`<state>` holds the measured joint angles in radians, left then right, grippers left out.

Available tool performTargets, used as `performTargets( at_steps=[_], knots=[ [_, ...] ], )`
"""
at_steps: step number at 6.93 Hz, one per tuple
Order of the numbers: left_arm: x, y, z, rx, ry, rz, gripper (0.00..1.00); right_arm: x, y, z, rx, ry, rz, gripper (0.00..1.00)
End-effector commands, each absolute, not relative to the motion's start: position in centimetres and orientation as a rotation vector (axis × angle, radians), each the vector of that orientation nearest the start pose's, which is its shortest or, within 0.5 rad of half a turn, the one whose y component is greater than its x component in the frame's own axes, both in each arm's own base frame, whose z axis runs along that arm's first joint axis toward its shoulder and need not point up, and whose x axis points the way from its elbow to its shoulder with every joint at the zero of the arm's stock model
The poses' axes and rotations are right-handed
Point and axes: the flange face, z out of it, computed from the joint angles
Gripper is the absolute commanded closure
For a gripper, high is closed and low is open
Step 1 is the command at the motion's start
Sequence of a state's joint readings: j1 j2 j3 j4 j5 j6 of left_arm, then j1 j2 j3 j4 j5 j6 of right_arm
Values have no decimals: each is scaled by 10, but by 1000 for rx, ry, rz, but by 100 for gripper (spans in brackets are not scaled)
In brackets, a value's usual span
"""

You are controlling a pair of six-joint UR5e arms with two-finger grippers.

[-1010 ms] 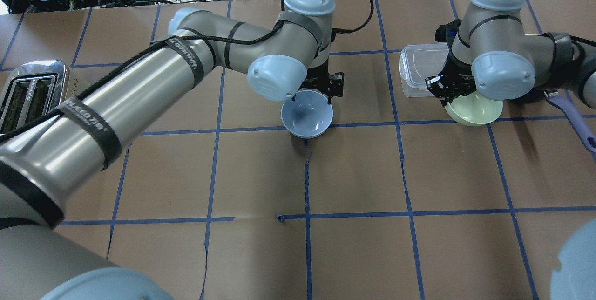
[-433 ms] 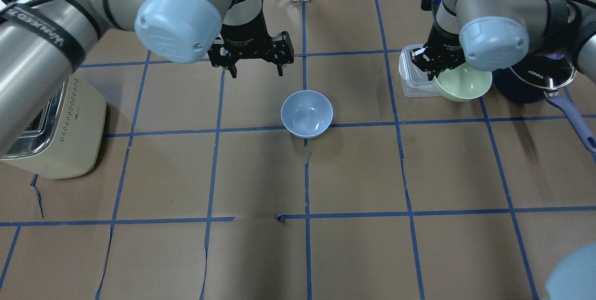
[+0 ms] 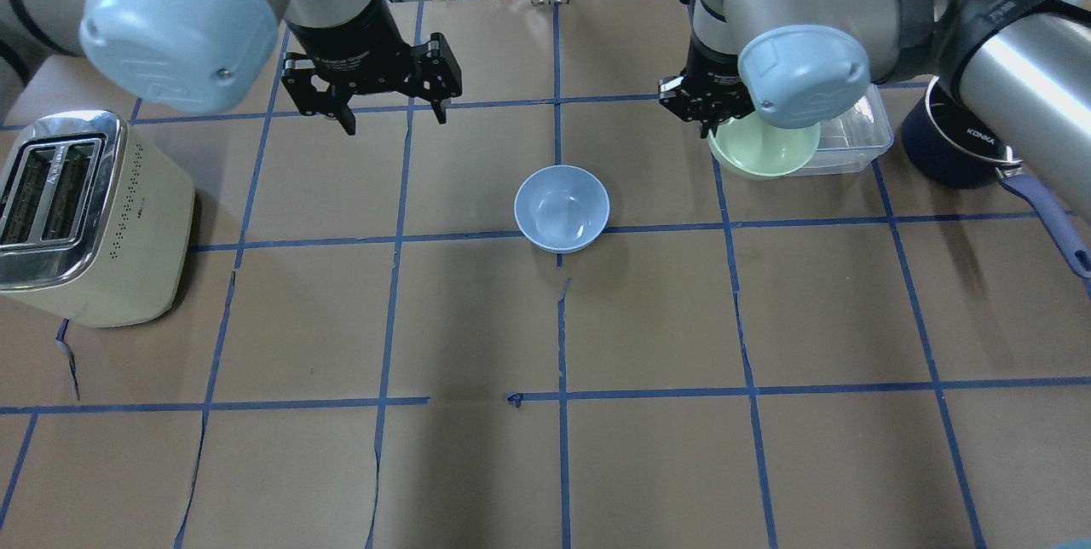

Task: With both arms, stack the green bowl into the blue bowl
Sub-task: 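Raise the left gripper while the right gripper carries the green bowl over the blue bowl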

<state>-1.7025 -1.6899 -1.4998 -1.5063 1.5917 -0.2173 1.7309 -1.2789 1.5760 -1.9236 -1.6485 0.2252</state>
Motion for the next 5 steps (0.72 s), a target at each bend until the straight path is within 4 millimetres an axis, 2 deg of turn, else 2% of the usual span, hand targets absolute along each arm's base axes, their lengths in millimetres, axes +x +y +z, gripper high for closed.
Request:
performTargets(
  at_steps=[1, 3, 5],
  knots=[
    [-141, -521, 471, -114, 3142, 45, 0, 295, -558, 350, 199, 3190, -109, 100],
    [-140, -518, 478, -116, 3138, 31, 0, 358, -564, 331, 268, 3175, -108, 100],
    [-137, -517, 480, -123, 3137, 31, 0, 408, -579, 314, 316, 3157, -122, 100]
  ],
)
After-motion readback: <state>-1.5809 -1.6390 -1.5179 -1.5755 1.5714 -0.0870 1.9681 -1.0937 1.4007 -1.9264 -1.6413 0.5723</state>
